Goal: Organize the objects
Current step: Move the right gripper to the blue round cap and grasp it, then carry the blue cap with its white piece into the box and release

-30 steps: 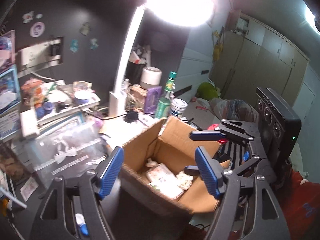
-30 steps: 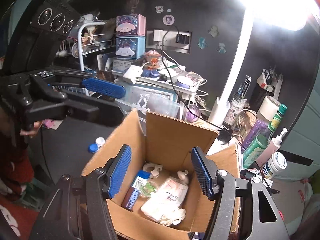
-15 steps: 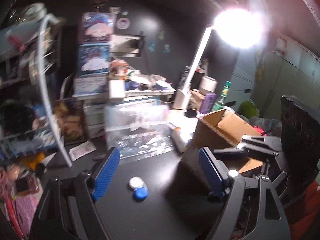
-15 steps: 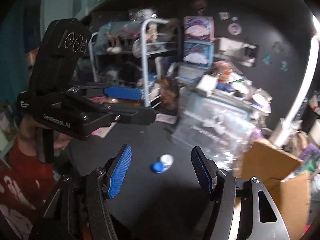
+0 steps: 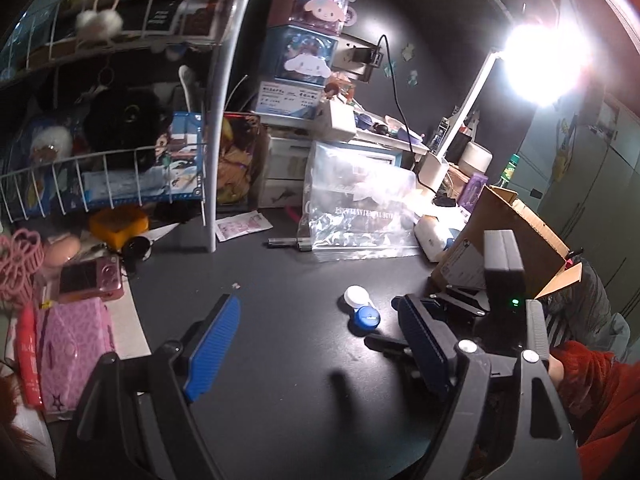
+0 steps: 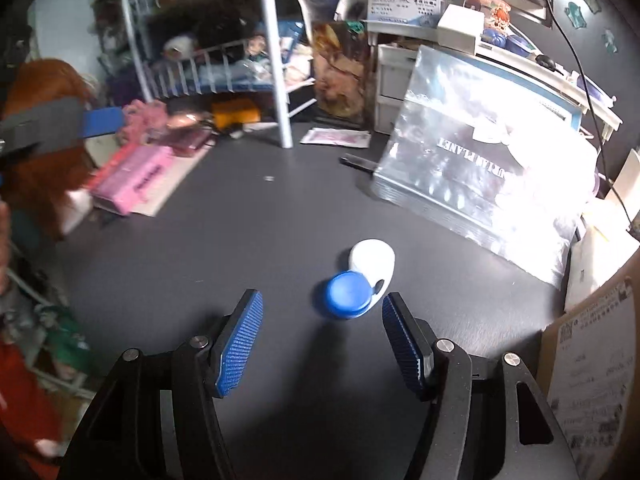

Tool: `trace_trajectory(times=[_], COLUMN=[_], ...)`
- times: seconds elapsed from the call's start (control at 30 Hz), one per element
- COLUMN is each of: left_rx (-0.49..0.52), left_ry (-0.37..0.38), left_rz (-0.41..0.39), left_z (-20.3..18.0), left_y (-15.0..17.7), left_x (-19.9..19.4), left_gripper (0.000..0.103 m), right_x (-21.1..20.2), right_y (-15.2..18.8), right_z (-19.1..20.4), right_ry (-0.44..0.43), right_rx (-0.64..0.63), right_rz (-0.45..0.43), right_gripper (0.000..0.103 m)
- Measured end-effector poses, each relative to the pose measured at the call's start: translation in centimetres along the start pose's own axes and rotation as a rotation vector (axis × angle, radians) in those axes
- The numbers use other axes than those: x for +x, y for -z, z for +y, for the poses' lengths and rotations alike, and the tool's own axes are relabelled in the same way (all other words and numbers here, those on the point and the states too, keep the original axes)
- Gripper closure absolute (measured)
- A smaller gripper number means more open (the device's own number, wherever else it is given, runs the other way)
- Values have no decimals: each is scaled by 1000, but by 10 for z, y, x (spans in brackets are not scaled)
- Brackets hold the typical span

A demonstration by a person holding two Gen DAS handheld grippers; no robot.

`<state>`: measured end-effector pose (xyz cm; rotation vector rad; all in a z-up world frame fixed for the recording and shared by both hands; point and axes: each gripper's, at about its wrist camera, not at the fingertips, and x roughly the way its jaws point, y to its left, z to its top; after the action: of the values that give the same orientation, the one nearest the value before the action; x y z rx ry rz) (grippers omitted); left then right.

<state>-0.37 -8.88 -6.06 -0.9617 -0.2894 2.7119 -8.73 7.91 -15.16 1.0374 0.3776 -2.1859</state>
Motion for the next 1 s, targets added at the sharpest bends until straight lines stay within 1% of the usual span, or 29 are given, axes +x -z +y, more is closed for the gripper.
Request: trace_trajectory(times=[0.13,0.17,0.2,0.23,0.27,0.3,0.33,0.37,0.4,0.67,0.83,0.97,1.0], left_rx=[-12,-13,-15,-16,-19,-21,-23,-22,-20,0,1,7,8], left_ry=[6,4,1,-1,-3,-3,-1,-1,-1,8,31,40,43], left_rz=[-1,1,1,1,0,0,1,2,2,2,28,40,40], left_z=[6,8,9,10,11,12,13,12,11,4,0,-5,-6], left_y=[4,4,4,4,3,3,2,1,0,-2,0,2,2], left_x=[0,1,1,1,1,2,2,3,3,2,10,15,15], left_gripper=[24,24,24,24,24,24,24,24,24,24,24,24,24], right_x=[17,22,26,30,32,32,32,32,31,28,16,15,16], right_y=[-5,-6,-7,-7,-7,-7,-7,-7,-7,-6,-4,1,2], right_z=[-7,-8,-8,-9,-10,-10,-10,-11,-12,-12,-4,3,5], right_ry=[16,22,25,29,31,43,50,53,54,9,-38,-43,-31], right_rx=[23,25,25,28,31,26,24,25,27,39,9,-35,-43], right_rz=[29,35,42,50,57,51,54,53,52,37,18,51,57], right_gripper=[45,47,50,57,62,63,68,75,80,80,82,81,81])
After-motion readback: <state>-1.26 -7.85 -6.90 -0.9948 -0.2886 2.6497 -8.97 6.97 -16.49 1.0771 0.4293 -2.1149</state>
